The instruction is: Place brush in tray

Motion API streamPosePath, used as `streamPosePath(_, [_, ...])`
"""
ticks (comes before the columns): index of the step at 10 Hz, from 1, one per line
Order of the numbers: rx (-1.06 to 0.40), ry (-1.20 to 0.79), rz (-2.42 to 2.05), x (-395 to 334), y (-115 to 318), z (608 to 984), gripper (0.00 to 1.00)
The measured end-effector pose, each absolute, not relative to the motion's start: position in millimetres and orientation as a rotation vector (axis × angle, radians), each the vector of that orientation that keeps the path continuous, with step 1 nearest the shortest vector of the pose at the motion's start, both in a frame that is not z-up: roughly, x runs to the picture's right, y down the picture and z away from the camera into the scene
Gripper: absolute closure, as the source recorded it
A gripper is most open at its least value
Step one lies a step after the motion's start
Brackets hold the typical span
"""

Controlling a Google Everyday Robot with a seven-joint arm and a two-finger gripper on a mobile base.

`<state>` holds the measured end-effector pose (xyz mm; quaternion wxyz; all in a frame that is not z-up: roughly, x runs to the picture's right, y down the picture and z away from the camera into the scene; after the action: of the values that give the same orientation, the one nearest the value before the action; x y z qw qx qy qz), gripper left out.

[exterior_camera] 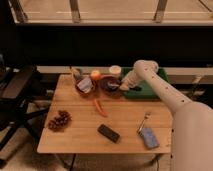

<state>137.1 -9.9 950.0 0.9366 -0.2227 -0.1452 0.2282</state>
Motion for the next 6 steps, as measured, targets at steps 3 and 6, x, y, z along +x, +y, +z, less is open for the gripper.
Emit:
streamPosePath(3, [-0.466,-0.296,0.464,135.9,-6.0,950.3,0.2])
streamPosePath(6, [-0.46,-0.289,0.466,141.0,-6.2,951.5,0.2])
